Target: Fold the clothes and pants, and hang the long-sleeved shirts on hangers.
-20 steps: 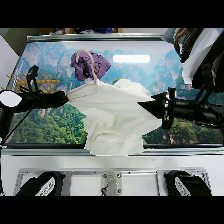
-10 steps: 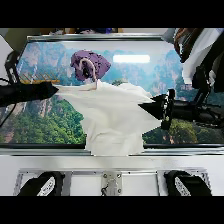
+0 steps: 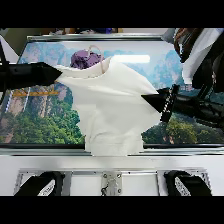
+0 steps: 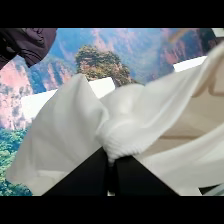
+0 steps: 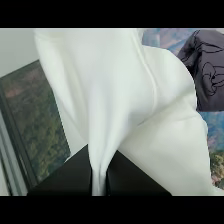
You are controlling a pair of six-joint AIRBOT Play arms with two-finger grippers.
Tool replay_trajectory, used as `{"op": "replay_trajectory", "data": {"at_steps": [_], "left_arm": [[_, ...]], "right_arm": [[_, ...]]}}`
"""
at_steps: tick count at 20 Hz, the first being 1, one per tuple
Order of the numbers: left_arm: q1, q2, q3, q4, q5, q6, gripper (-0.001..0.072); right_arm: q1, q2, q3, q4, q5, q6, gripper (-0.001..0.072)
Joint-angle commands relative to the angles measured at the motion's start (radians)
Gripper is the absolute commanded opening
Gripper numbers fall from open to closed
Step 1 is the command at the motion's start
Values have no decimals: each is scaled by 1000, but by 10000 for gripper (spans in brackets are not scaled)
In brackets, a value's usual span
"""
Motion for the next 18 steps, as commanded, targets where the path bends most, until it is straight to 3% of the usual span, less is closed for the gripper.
{"op": "replay_trajectory", "data": {"at_steps": [1,4,8,10,18], "left_arm": [[-196,0,28,137,-21,-65,22],[-301,-3,28,210,-10,-75,23],[-318,-32,28,203,-19,-74,36],[-318,-43,29,205,-3,-75,639],[-124,38,108,201,79,-103,660]], "right_arm": [[1,0,0,105,-75,-2,13],[1,0,0,160,-74,-43,13],[1,0,0,186,-74,-69,13],[0,0,0,186,-77,-71,13],[-57,63,1,185,-274,-148,13]]}}
